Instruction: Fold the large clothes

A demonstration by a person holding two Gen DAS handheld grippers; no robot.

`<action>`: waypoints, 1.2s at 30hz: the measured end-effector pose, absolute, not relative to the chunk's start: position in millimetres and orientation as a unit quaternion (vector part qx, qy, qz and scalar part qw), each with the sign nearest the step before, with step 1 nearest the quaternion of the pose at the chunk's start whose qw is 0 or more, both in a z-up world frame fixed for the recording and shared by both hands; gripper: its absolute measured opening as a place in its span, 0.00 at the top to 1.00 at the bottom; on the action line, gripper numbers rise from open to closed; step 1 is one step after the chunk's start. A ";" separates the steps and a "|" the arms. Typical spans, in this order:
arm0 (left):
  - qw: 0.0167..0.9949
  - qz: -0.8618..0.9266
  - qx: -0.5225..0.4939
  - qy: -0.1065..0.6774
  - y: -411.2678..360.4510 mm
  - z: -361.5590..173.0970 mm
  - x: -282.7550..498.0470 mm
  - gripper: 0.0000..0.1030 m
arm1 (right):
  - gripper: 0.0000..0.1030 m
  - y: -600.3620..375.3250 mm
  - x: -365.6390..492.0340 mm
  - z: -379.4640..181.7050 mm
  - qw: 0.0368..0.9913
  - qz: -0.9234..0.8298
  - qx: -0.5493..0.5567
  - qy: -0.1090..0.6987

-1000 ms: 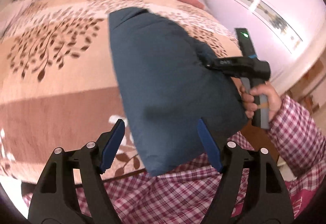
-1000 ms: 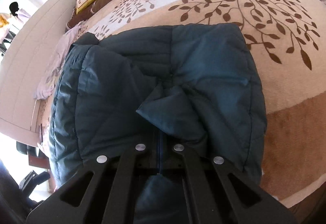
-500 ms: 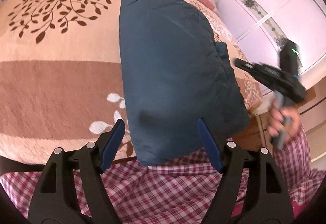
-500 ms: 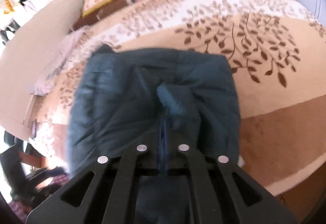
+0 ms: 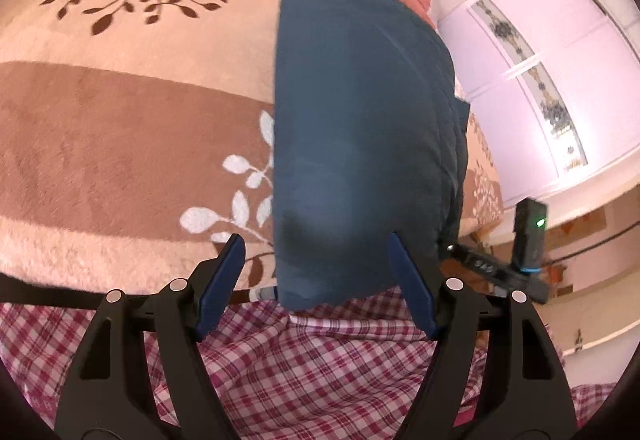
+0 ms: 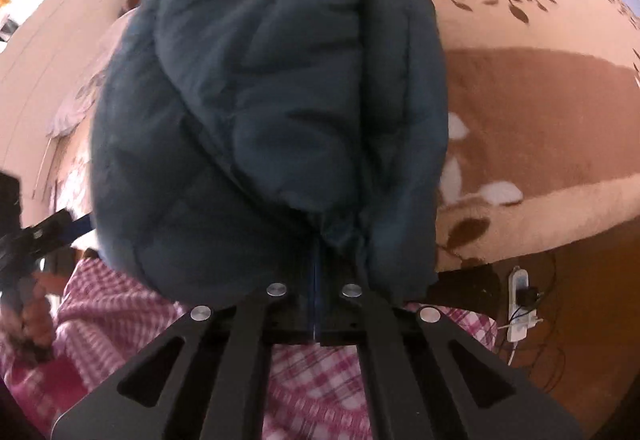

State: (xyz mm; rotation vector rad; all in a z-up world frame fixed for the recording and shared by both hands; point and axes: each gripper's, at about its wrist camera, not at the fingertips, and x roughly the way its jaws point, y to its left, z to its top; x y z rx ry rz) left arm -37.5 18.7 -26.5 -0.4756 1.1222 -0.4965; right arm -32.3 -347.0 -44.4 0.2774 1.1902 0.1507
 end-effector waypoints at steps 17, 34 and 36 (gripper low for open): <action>0.793 -0.242 -0.206 0.520 20.1 -13.0 -78.8 0.29 | 1.00 -347.8 -16.1 -60.3 0.812 0.042 0.146 0.564; 0.824 -0.237 -0.178 0.483 24.2 -0.1 -62.6 0.17 | 0.37 -328.0 -52.0 19.4 0.875 0.053 0.096 0.472; 0.822 -0.243 -0.173 0.485 18.7 -2.9 -56.0 0.14 | 0.19 -332.0 -52.1 28.8 0.890 0.036 0.092 0.444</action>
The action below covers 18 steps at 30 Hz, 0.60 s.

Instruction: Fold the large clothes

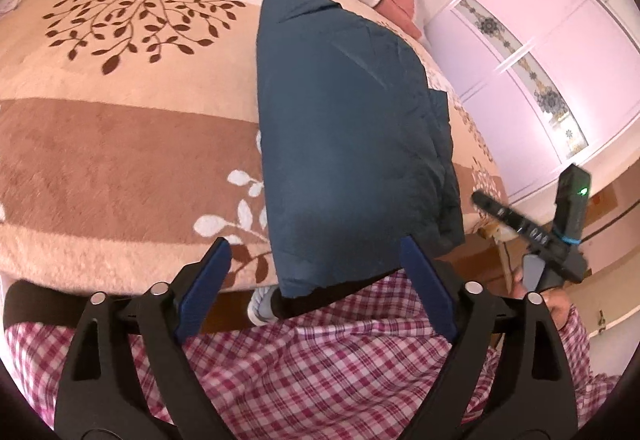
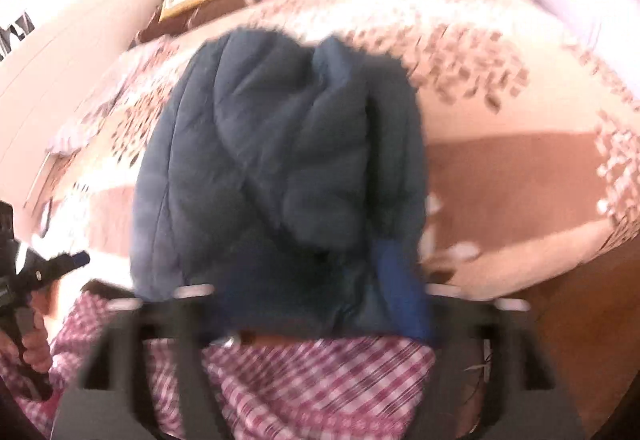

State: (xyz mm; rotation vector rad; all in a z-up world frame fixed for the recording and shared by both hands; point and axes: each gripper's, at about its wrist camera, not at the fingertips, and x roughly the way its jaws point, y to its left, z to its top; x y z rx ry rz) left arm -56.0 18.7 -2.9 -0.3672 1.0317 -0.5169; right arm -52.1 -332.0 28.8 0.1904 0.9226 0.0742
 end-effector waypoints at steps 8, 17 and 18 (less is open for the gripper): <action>0.806 -0.255 -0.175 0.505 2.1 -16.1 -29.0 0.12 | 0.16 -373.6 -15.9 0.8 0.868 0.016 0.129 0.480; 0.795 -0.290 -0.179 0.501 -19.1 -12.2 0.5 0.11 | 0.07 -415.8 19.0 -42.2 0.809 0.091 0.277 0.510; 0.795 -0.291 -0.180 0.501 -19.9 -12.1 3.1 0.10 | 0.07 -418.3 22.7 -45.7 0.804 0.102 0.289 0.509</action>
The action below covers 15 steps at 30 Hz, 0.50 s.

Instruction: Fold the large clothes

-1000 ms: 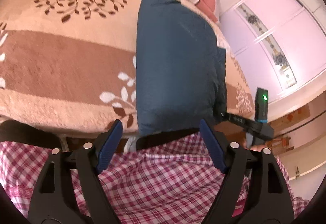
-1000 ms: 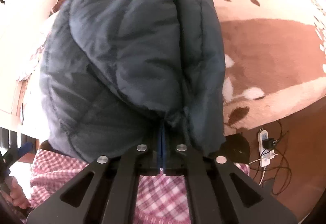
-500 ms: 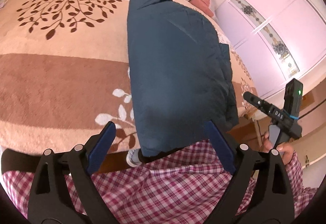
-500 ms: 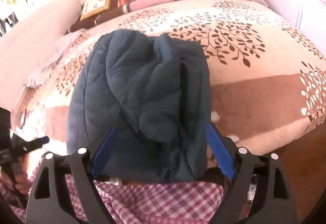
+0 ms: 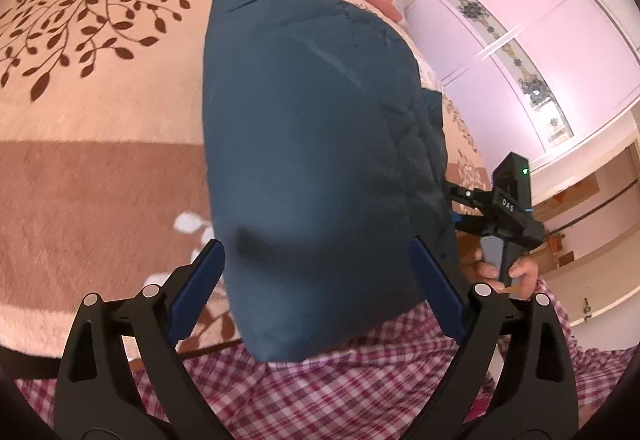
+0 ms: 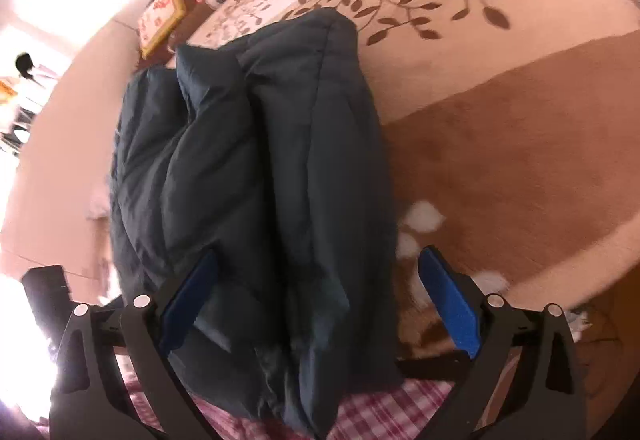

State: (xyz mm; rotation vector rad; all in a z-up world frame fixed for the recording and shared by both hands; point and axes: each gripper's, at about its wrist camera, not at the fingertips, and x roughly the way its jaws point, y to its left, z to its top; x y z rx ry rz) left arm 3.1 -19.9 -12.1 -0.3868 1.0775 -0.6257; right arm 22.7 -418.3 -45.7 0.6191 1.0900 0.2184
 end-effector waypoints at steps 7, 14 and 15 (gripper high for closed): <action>0.773 -0.285 -0.178 0.538 -30.0 -41.7 18.5 0.06 | 0.06 -436.2 30.3 -49.3 0.781 0.145 0.364 0.485; 0.753 -0.295 -0.196 0.554 -38.4 -68.2 26.1 0.03 | 0.06 -419.6 41.3 -78.0 0.774 0.137 0.316 0.532; 0.749 -0.297 -0.202 0.557 -38.8 -70.0 27.2 0.03 | 0.05 -419.7 42.0 -81.2 0.772 0.136 0.323 0.530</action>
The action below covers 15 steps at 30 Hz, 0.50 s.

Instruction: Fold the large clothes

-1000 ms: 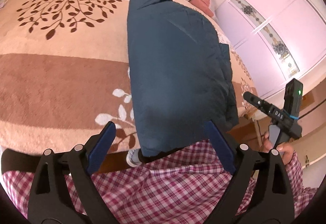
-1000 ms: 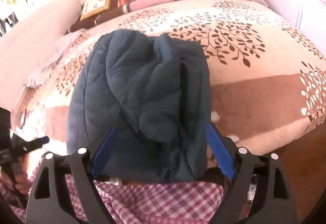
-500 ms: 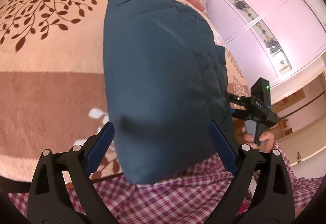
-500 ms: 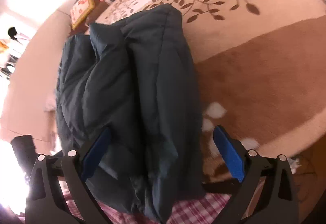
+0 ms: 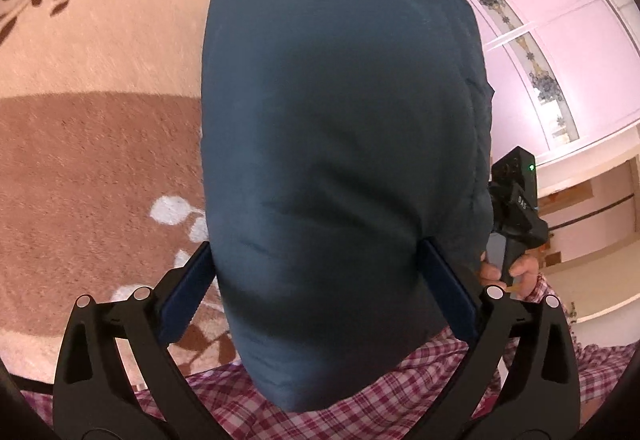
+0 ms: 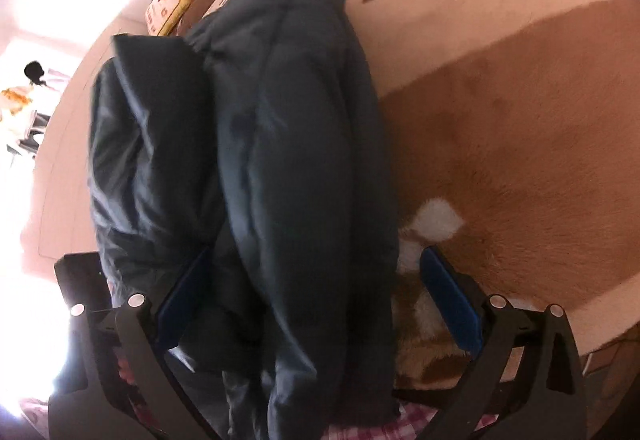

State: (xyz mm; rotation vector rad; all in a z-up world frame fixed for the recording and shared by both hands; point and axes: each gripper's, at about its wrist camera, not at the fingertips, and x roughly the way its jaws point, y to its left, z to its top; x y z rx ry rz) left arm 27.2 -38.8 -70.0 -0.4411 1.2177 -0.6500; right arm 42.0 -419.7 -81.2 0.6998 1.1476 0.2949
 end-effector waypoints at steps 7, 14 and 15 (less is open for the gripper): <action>0.736 -0.309 -0.215 0.562 -46.0 -77.1 29.6 0.05 | 0.26 -414.6 53.4 -82.3 0.761 0.165 0.330 0.533; 0.778 -0.300 -0.159 0.529 -59.4 -60.8 18.0 0.22 | 0.55 -406.0 62.0 -92.5 0.733 0.207 0.398 0.511; 0.789 -0.298 -0.145 0.518 -61.6 -55.4 14.6 0.26 | 0.60 -402.7 63.5 -89.8 0.739 0.208 0.389 0.510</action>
